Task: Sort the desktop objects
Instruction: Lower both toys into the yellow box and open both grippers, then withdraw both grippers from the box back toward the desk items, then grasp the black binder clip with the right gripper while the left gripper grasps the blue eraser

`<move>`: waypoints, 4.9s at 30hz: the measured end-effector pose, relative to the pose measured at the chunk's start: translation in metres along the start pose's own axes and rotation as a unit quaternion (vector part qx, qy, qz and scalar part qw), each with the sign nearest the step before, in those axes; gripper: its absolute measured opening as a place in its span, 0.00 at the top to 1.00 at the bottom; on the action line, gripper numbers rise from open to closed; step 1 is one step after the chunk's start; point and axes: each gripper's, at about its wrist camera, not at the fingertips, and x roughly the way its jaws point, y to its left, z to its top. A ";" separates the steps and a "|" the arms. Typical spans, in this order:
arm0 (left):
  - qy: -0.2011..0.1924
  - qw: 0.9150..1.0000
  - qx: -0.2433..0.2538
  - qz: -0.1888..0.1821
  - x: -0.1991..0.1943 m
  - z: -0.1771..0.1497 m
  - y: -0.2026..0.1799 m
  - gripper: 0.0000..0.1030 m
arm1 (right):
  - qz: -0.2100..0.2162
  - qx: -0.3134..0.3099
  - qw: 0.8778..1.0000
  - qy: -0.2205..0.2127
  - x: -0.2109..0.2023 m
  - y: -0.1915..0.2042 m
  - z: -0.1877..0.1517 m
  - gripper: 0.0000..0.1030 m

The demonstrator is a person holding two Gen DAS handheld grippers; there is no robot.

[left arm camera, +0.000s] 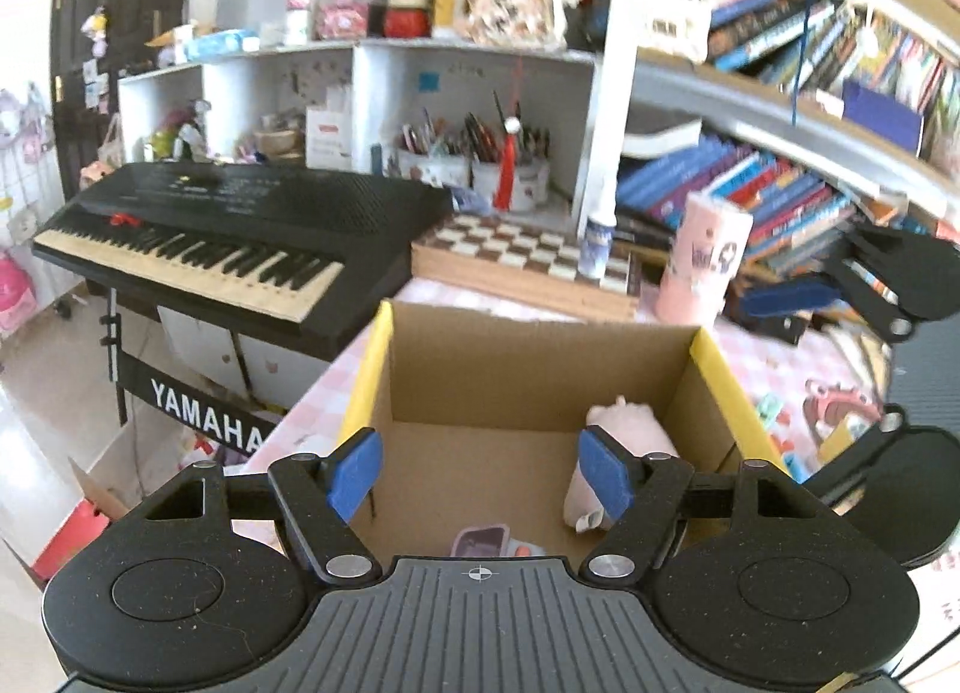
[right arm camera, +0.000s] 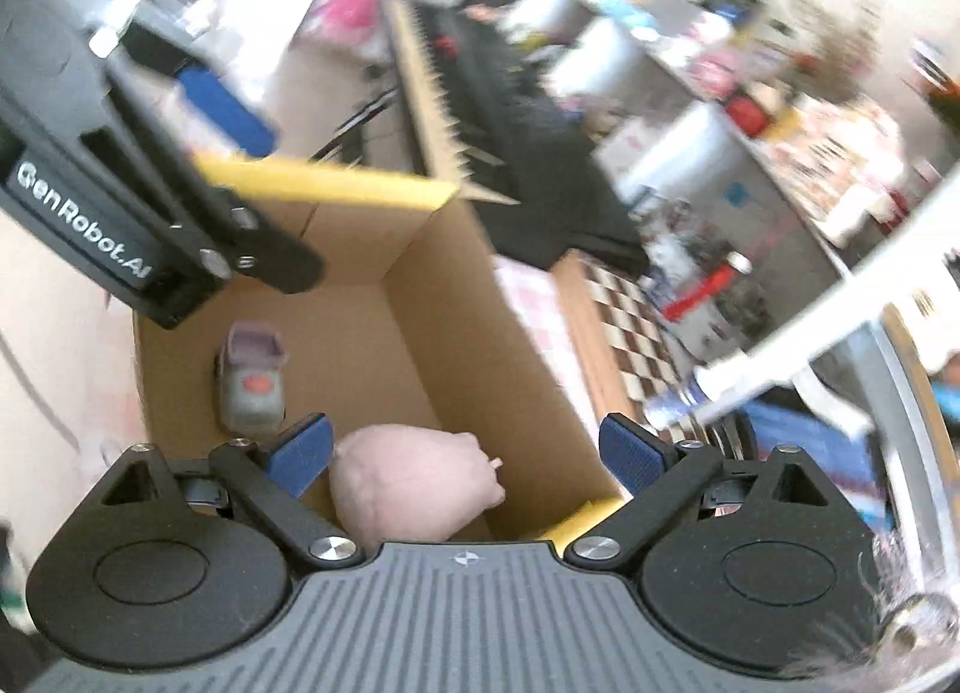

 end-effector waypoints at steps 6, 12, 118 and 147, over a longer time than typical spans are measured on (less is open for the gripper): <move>-0.035 0.999 -0.007 -0.001 -0.025 -0.011 0.007 0.28 | -0.063 0.138 0.986 -0.070 -0.049 0.003 -0.011 0.08; -0.062 0.997 -0.033 0.024 -0.051 -0.031 0.016 0.27 | -0.153 0.257 0.948 -0.103 -0.083 0.026 -0.024 0.09; 0.043 0.998 0.037 -0.005 0.031 -0.058 -0.281 0.29 | -0.064 0.455 0.884 0.081 -0.099 -0.032 -0.310 0.16; 0.121 0.992 0.015 0.041 0.123 -0.047 -0.281 0.40 | 0.044 0.350 0.934 0.057 -0.019 -0.082 -0.303 0.57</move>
